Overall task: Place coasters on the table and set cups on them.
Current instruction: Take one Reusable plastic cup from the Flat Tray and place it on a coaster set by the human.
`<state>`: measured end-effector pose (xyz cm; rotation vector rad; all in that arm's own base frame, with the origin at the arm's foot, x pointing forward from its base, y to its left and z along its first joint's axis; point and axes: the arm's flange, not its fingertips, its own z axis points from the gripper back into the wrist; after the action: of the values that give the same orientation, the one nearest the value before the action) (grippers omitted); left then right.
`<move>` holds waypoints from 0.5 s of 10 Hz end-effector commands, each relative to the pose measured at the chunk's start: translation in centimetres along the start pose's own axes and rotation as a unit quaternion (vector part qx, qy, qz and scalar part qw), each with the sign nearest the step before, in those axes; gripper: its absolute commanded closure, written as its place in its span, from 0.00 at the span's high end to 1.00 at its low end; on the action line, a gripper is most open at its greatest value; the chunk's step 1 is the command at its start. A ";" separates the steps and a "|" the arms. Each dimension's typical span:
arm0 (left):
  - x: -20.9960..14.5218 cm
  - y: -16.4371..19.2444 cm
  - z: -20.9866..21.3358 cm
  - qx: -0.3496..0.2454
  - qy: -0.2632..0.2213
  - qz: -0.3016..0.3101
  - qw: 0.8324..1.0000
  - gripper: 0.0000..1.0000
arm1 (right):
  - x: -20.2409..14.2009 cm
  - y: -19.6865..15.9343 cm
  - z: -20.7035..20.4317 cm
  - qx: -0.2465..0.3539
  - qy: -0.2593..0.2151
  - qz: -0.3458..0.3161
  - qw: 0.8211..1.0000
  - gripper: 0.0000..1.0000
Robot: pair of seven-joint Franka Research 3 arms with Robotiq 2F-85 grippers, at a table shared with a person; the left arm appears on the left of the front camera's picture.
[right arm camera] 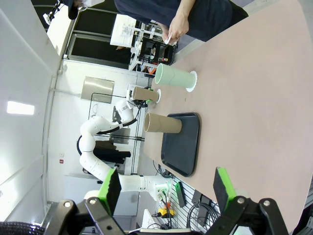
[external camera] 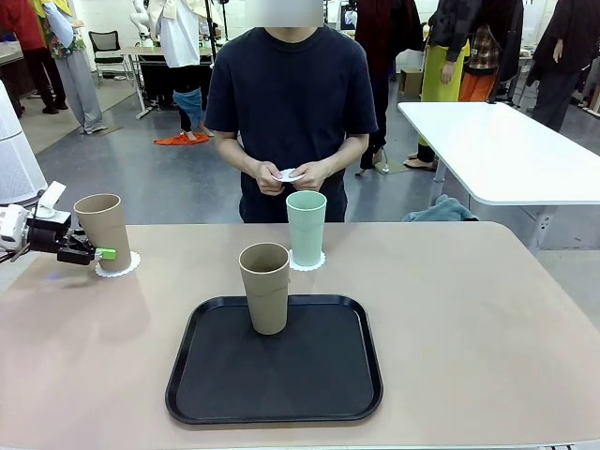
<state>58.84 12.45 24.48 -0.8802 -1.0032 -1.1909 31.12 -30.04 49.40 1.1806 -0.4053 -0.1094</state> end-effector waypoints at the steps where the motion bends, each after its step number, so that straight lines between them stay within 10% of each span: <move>1: 0.0 0.5 0.1 0.001 -0.022 -0.021 1.000 0.82 | 0.0 0.0 -0.1 0.004 -0.001 0.001 1.000 1.00; 5: -0.3 0.7 0.0 0.001 -0.022 -0.014 1.000 0.82 | 0.0 0.0 -0.1 0.004 -0.001 0.001 1.000 1.00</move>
<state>58.93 12.46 24.24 -0.8952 -1.0097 -1.1896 31.12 -30.04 49.40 1.1806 -0.4053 -0.1094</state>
